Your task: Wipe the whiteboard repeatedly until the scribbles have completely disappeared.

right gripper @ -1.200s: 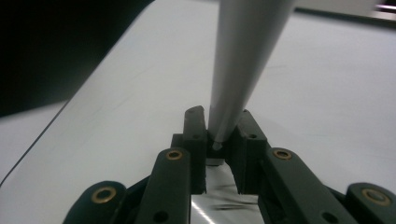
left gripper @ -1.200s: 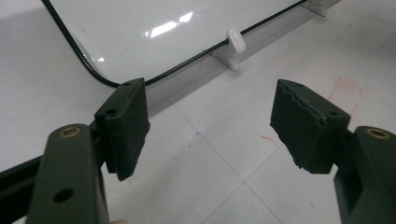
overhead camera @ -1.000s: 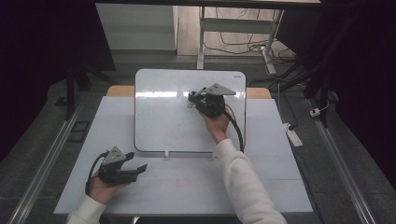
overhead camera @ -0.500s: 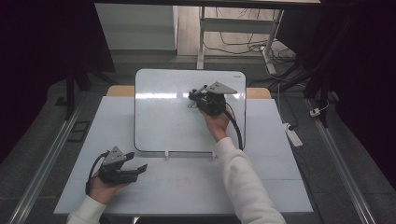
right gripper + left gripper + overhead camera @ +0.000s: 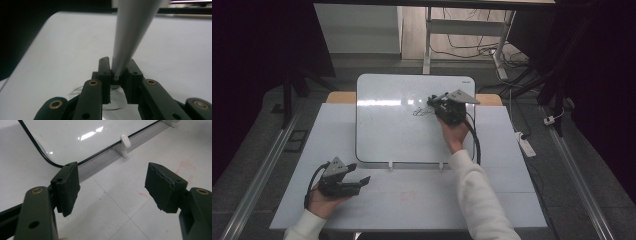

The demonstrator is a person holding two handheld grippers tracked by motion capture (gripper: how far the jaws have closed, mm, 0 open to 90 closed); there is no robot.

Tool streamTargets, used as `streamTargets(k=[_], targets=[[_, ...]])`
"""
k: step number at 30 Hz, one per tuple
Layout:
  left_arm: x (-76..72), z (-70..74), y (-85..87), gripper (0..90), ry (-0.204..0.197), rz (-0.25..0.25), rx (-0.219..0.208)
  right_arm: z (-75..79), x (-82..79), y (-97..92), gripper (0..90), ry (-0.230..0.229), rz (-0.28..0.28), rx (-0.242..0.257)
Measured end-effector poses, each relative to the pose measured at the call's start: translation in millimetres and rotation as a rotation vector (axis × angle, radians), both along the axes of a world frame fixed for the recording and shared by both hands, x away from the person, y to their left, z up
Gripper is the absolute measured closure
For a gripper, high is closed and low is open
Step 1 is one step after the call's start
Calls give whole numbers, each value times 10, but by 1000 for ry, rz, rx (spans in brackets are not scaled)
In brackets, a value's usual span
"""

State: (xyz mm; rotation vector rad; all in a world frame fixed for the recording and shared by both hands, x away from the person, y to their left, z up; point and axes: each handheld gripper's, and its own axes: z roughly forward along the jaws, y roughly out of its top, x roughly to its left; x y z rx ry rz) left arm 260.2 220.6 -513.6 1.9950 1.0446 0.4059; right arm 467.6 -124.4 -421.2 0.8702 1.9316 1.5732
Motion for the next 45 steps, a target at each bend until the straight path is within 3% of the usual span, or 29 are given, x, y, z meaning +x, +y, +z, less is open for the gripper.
streamTargets(k=[2,3,5,7,9,10,12,14,15,18,20,22,24,27,28,29,32,33,34,37,38,39,41,43,45], targets=[[4,-2,-6,283,0,0,3,-72,-67,144,778,-2,74,-50],[0,-1,-7,282,-1,0,5,-81,-90,168,778,-20,75,-75],[-10,1,-15,283,-2,0,7,-63,-55,76,778,-4,60,-28],[-11,3,-26,282,-4,-5,7,-30,-11,-71,778,-1,-16,16],[1,0,-36,283,-1,-9,10,-35,-16,-99,778,5,-27,46],[7,-3,-41,282,1,-9,9,-51,-44,-48,778,4,-15,34],[13,-5,-46,282,3,-8,11,-119,-105,131,778,10,73,-20],[4,-4,-45,282,0,-9,13,-142,-143,235,778,-21,96,-74],[-2,-2,-42,282,-2,-8,14,-128,-113,215,778,-10,99,-52],[-4,2,-35,282,-3,-5,8,-71,-23,100,778,5,26,37],[8,-4,-35,282,0,-8,9,-84,-46,172,778,11,52,11],[23,-13,-39,283,3,-9,11,-149,-114,315,778,18,146,-50],[22,-15,-47,282,3,-11,16,-156,-130,349,778,0,157,-94],[-4,-1,-45,282,-4,-11,13,-89,-42,189,778,7,59,5],[-10,5,-39,282,-7,-9,8,-86,-25,170,778,15,56,24],[-8,6,-31,282,-7,-7,5,-92,-45,193,778,12,54,13],[20,-8,-23,282,1,-5,5,-181,-169,379,778,7,166,-92],[22,-12,-29,282,3,-4,6,-195,-198,410,778,-9,172,-122],[20,-12,-35,282,3,-7,10,-186,-185,393,778,-3,172,-118],[-2,-2,-45,282,-3,-12,14,-129,-98,223,778,5,69,-12],[-3,0,-43,282,-5,-12,9,-131,-90,208,778,13,60,8],[3,0,-36,282,-4,-11,8,-146,-112,234,778,10,63,5],[22,-11,-30,282,2,-6,6,-206,-186,363,778,7,140,-56],[28,-16,-31,282,6,-7,9,-231,-232,394,778,-14,156,-102],[12,-10,-38,282,2,-11,12,-207,-180,256,778,7,114,-41]])
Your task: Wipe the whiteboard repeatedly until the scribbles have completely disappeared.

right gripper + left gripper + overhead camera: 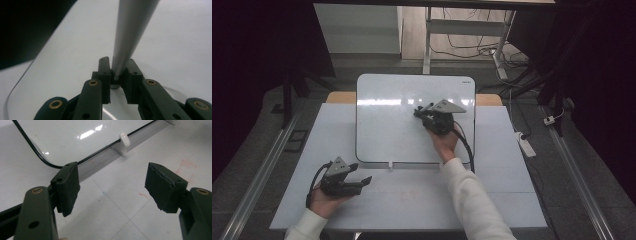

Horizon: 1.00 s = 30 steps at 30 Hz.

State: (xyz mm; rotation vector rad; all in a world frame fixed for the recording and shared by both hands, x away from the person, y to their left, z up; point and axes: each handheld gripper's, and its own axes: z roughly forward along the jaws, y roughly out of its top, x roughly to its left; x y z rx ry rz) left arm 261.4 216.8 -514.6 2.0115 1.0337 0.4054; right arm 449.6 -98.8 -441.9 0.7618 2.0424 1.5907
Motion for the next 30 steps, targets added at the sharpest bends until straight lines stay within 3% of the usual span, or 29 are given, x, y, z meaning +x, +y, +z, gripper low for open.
streamTargets(k=[1,3,5,7,8,9,12,14,17,18,20,22,24,26,27,29,30], targets=[[-8,5,-3,282,-3,-1,0,20,23,-76,778,0,-42,25],[-11,9,-1,282,-6,-2,-4,30,31,-124,778,4,-56,49],[3,3,3,282,-2,2,-6,1,-19,-36,778,5,-18,17],[11,-3,4,282,3,4,-3,-25,-75,56,778,-20,23,-60],[8,-2,4,282,2,3,-3,-20,-73,36,778,-14,29,-63],[0,1,3,282,-1,2,-2,-12,-49,-30,778,-4,27,-45],[-7,8,1,281,-5,2,-4,47,28,-309,778,6,-84,39],[0,4,0,282,-2,2,-4,38,16,-342,778,14,-94,69],[9,1,2,282,0,3,-4,-41,-77,-164,778,-3,-6,-10],[5,2,3,282,-2,4,-4,-42,-92,-153,778,-23,-9,-35],[-6,7,7,282,-3,4,-4,-12,-52,-275,778,-7,-42,-1],[-10,11,11,281,-6,4,-8,44,-5,-477,779,-10,-131,42],[0,6,6,282,-3,5,-7,73,26,-587,778,-1,-151,75],[6,1,-3,282,-1,3,-3,67,21,-528,778,-10,-143,68],[5,2,-6,282,-1,3,0,47,20,-457,778,-1,-111,67],[0,7,-6,282,-4,3,-1,12,0,-297,778,-8,-54,25],[-3,9,-3,282,-5,3,-1,17,-4,-261,778,-21,-58,5]])
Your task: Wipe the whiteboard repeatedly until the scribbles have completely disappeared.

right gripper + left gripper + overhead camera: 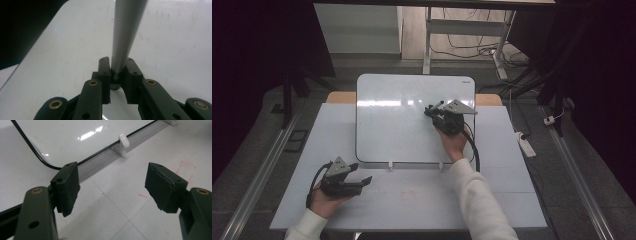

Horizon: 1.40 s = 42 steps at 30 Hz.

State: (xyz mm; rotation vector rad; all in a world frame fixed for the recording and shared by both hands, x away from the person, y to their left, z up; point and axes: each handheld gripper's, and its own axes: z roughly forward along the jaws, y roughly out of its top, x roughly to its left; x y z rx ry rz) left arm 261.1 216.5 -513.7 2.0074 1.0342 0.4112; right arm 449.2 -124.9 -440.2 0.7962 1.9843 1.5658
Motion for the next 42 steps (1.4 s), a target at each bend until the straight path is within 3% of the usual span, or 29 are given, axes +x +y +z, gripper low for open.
streamTargets(k=[5,6,8,10,11,14,16,21,22,24,26,28,30,34,35,36,38,39,40,42], targets=[[1,-2,9,282,0,2,-3,76,99,-143,778,14,-89,94],[6,-4,7,281,1,0,-2,68,83,-111,778,8,-92,90],[12,-7,6,282,1,-2,-1,21,47,19,778,13,-20,63],[5,-3,8,282,-1,-3,0,10,16,90,778,-9,-10,13],[-4,2,10,282,-3,-3,-1,20,34,57,778,0,-10,23],[-18,10,19,282,-8,-1,-6,68,84,-157,779,-7,-96,75],[-5,5,21,282,-5,0,-7,70,81,-227,779,-4,-104,89],[6,-5,4,282,-1,-3,1,0,-24,-162,779,-4,-16,-6],[2,-4,1,282,-2,-3,2,7,-24,-227,779,-6,-34,-3],[-1,-1,-2,282,-3,-2,1,24,-2,-397,779,5,-99,60],[5,-3,-3,282,-1,-1,2,-3,-22,-433,779,18,-95,84],[13,-9,0,282,2,0,3,-61,-86,-315,779,14,-27,23],[15,-10,3,282,3,2,3,-72,-131,-258,779,-9,-9,-38],[1,-3,-5,282,-2,0,5,-31,-53,-442,779,13,-96,70],[6,-5,-5,282,-1,-1,3,-41,-67,-418,779,12,-95,68],[13,-9,-5,282,1,1,3,-58,-85,-359,779,17,-60,50],[25,-16,-3,282,5,2,6,-100,-127,-197,779,6,14,-10],[22,-16,-3,281,4,1,7,-93,-135,-153,778,-9,10,-38],[16,-14,-3,281,2,1,6,-79,-111,-156,778,-4,5,-28],[8,-7,0,281,-1,1,4,-50,-48,-207,779,21,-35,52]])
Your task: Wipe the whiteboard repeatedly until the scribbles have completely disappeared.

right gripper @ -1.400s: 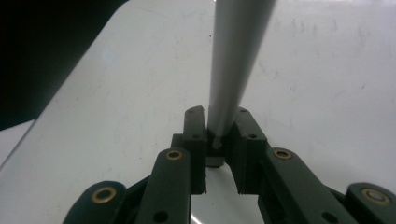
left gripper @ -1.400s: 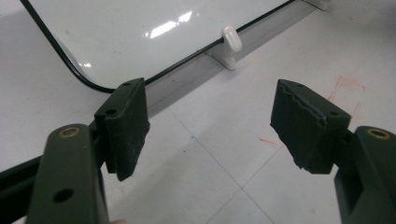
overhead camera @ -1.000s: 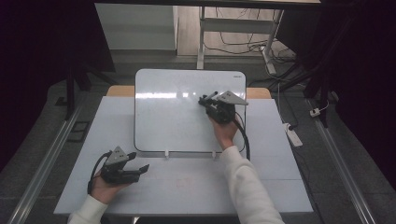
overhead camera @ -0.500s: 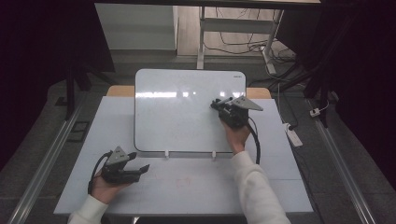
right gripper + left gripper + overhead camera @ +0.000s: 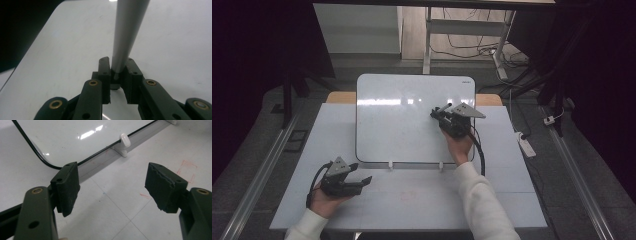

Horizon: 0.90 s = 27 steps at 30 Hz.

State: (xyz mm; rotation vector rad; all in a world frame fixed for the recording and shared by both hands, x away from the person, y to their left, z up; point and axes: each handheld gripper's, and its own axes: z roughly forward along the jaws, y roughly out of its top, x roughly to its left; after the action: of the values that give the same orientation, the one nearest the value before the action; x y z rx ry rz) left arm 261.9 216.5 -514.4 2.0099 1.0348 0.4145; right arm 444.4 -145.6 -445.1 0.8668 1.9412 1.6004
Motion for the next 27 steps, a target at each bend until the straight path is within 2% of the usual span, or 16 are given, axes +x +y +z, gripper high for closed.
streamTargets(k=[1,2,5,6,9,12,14,18,21,24,27], targets=[[-1,2,3,281,-2,0,-2,10,10,8,778,4,-9,5],[2,1,7,281,-3,1,-4,9,-2,46,779,-6,-6,-17],[16,-4,15,281,-1,4,-6,-45,-64,182,779,12,97,-76],[17,-5,15,281,-1,4,-5,-44,-76,188,779,18,101,-96],[6,1,13,281,-6,2,-4,5,-70,47,778,50,60,-60],[13,0,17,282,-9,6,-7,73,-140,-92,779,50,55,-61],[21,-4,18,283,-7,8,-6,118,-226,-159,779,44,73,-56],[19,1,25,283,-13,15,-7,152,-402,-274,778,61,108,-50],[22,2,29,283,-15,22,-10,138,-526,-323,778,90,146,-48],[28,2,38,283,-18,30,-11,105,-655,-338,778,100,188,-75],[29,3,47,283,-20,34,-12,49,-748,-358,778,114,213,-81]])
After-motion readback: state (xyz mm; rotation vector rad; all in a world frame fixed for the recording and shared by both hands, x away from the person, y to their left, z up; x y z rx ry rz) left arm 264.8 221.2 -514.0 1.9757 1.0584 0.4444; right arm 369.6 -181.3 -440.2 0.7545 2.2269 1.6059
